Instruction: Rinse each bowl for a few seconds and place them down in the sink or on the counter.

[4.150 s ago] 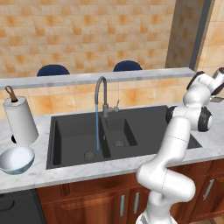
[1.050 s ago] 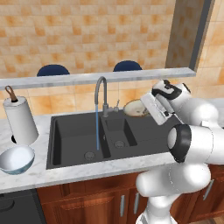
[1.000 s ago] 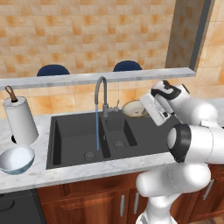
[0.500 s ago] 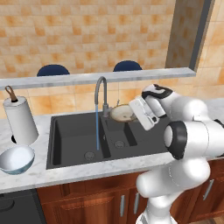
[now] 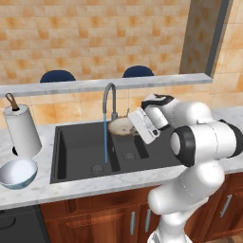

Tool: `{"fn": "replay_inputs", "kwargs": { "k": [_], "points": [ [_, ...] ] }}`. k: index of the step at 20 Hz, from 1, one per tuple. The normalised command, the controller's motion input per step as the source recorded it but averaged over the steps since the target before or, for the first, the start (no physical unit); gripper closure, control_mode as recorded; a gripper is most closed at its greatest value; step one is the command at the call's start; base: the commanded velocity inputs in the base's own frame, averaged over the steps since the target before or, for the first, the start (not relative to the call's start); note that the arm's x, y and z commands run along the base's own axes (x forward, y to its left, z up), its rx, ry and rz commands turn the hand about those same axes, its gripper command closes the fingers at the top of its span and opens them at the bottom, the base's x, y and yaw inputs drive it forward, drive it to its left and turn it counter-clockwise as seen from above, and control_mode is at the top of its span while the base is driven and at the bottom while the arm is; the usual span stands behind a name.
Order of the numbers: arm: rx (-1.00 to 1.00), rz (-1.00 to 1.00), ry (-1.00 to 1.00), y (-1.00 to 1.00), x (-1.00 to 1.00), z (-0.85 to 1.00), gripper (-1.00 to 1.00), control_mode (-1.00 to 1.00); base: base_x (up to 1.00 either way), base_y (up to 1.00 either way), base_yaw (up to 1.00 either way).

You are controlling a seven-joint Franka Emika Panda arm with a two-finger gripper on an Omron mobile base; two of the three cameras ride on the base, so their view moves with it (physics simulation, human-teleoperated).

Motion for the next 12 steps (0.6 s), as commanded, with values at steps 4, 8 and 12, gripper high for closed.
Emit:
{"fn": "replay_inputs", "kwargs": {
  "k": [4, 8, 12],
  "points": [
    [0.06, 0.09, 0.0, 0.15, 0.18, -0.27, 1.0, -1.0, 0.0, 0.0, 0.0],
    [0.07, 0.1, 0.0, 0.16, 0.26, -0.3, 1.0, -1.0, 0.0, 0.0, 0.0],
    [0.05, 0.09, -0.01, 0.16, 0.31, -0.22, 1.0, -1.0, 0.0, 0.0, 0.0]
  ]
}}
